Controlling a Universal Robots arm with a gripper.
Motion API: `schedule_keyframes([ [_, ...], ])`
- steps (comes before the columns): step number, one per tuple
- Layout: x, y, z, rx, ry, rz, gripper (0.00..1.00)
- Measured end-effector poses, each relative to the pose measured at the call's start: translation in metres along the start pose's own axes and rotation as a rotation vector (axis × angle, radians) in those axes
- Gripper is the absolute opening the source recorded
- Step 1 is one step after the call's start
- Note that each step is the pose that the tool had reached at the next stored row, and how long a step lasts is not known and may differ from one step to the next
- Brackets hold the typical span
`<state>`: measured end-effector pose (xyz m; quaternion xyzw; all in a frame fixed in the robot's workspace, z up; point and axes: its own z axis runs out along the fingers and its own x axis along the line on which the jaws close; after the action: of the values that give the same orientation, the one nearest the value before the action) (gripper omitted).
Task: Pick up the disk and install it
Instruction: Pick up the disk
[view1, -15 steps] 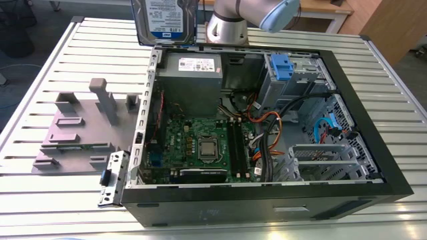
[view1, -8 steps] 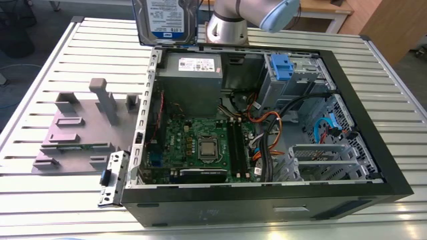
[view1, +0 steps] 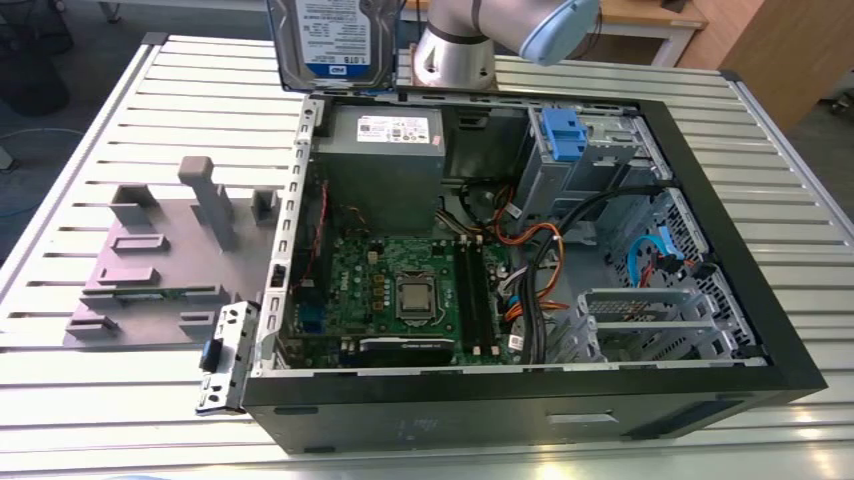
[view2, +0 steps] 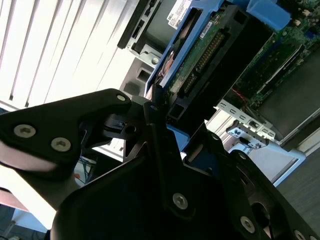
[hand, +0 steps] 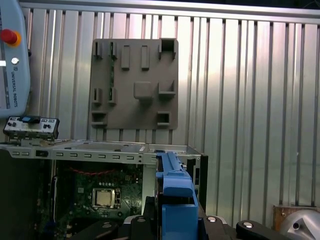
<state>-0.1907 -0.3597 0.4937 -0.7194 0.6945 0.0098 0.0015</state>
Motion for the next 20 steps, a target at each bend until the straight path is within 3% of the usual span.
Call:
schedule_keyframes([
  [20,0.0002,-0.0054,-0.0001,0.0,0.0,0.0,0.36],
])
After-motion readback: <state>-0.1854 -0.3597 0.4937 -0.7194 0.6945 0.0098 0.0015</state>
